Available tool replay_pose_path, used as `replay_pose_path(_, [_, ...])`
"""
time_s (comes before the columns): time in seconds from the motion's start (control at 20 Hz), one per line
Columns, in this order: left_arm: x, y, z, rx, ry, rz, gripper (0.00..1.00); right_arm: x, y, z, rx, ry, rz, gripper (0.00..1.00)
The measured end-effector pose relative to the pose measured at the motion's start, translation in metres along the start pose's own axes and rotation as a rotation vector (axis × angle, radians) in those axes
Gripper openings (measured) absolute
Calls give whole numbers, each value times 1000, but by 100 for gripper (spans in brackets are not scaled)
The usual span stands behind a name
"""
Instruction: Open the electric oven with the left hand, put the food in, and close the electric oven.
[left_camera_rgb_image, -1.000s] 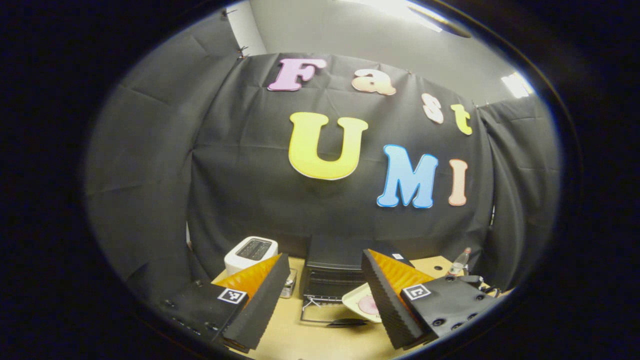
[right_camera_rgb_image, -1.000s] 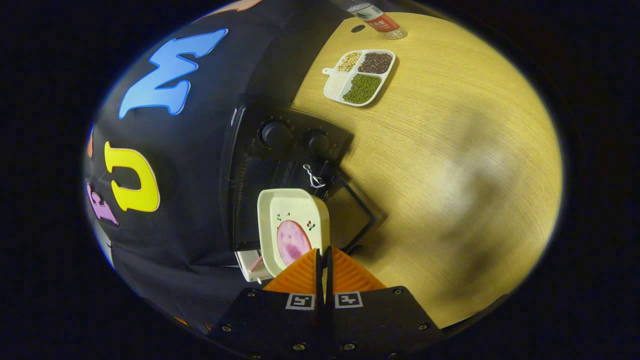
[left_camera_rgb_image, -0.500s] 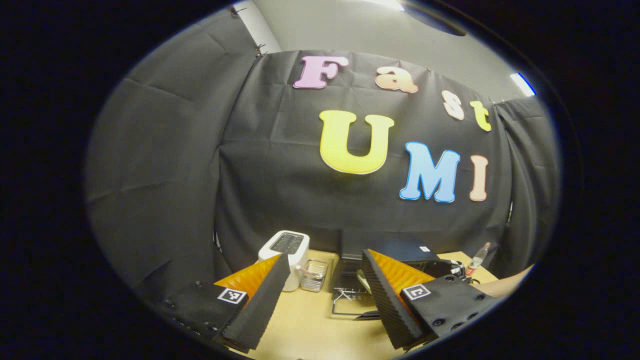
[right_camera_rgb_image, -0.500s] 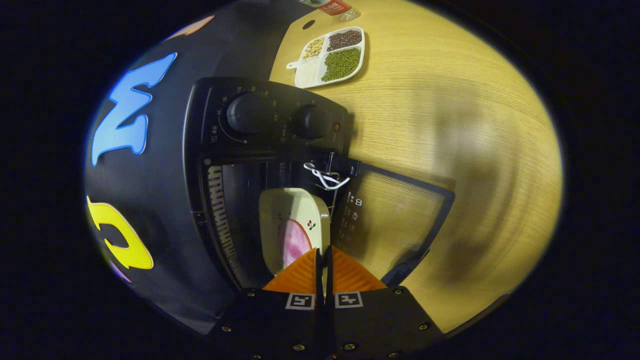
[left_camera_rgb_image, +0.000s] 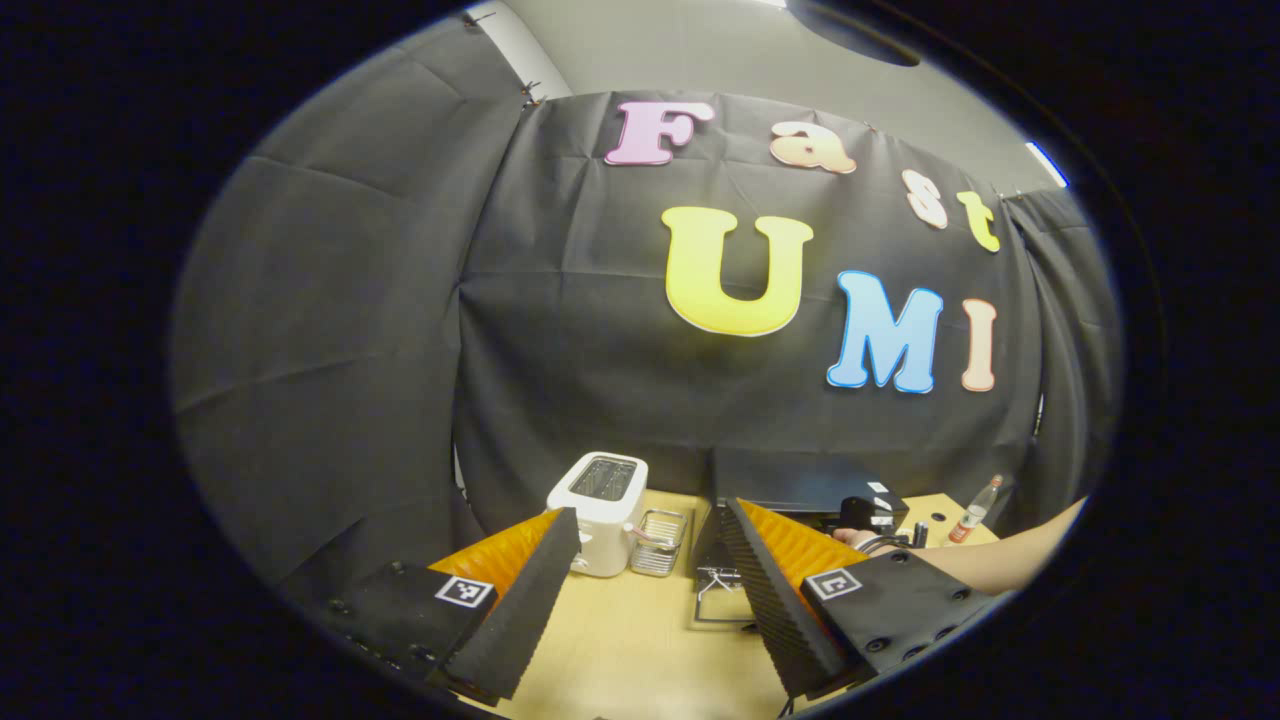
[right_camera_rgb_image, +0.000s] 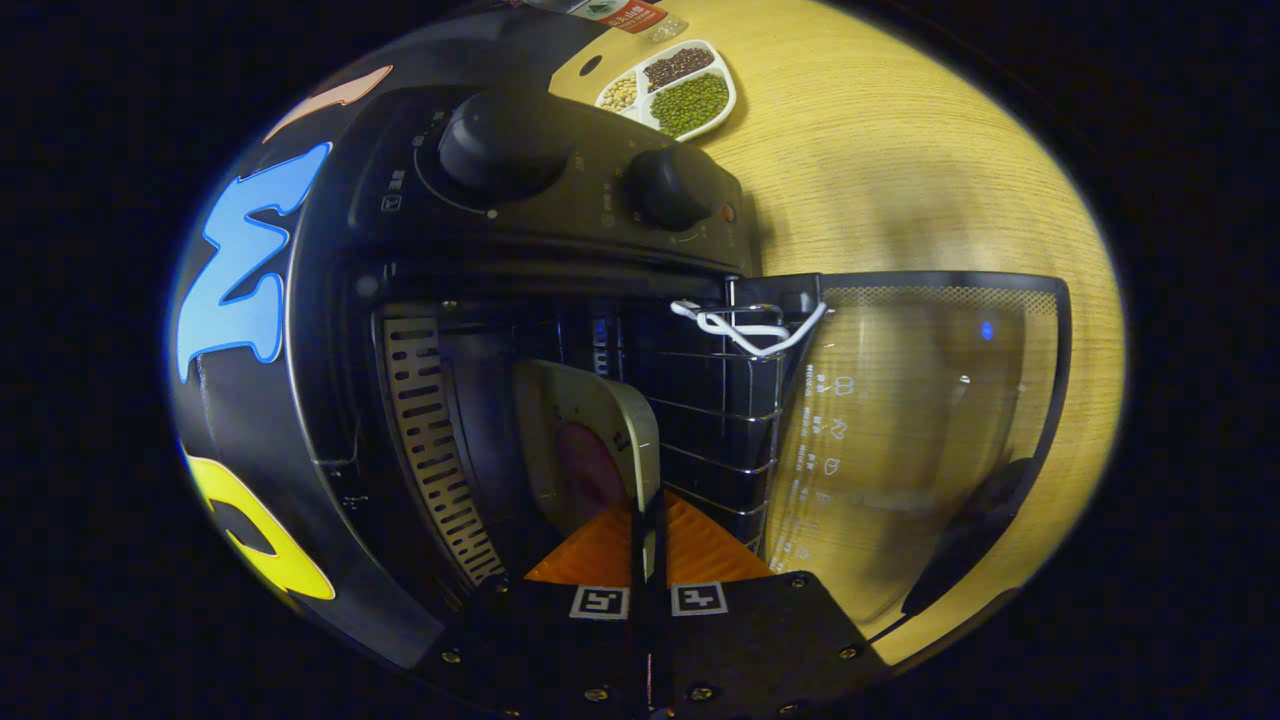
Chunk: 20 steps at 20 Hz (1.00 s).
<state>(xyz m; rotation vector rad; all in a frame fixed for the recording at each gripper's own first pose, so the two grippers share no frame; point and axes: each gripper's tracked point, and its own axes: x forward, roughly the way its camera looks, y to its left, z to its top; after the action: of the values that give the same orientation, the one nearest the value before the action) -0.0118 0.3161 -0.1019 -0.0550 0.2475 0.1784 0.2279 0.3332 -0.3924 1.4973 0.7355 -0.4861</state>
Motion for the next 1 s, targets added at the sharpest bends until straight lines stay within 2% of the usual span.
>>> replay_pose_path(0.15, [2,-11,0,6,5,-17,98,-1,7,1,-50,10,38,6])
replay_pose_path(0.2, [3,-14,-1,9,7,-24,98,-7,6,3,-63,19,41,10])
replay_pose_path(0.35, [10,-33,0,10,6,-52,98,-27,-4,5,-159,62,14,18])
replay_pose_path(0.5, [16,-54,2,4,4,-86,98,-60,-10,10,-327,109,12,18])
replay_pose_path(0.6, [22,-70,1,7,2,-107,100,-85,-7,15,-421,137,42,18])
replay_pose_path(0.85, [30,-120,-2,-12,21,-182,98,-156,12,39,-638,181,143,18])
replay_pose_path(1.0, [33,-155,-5,-8,32,-234,100,-191,21,70,-835,141,181,18])
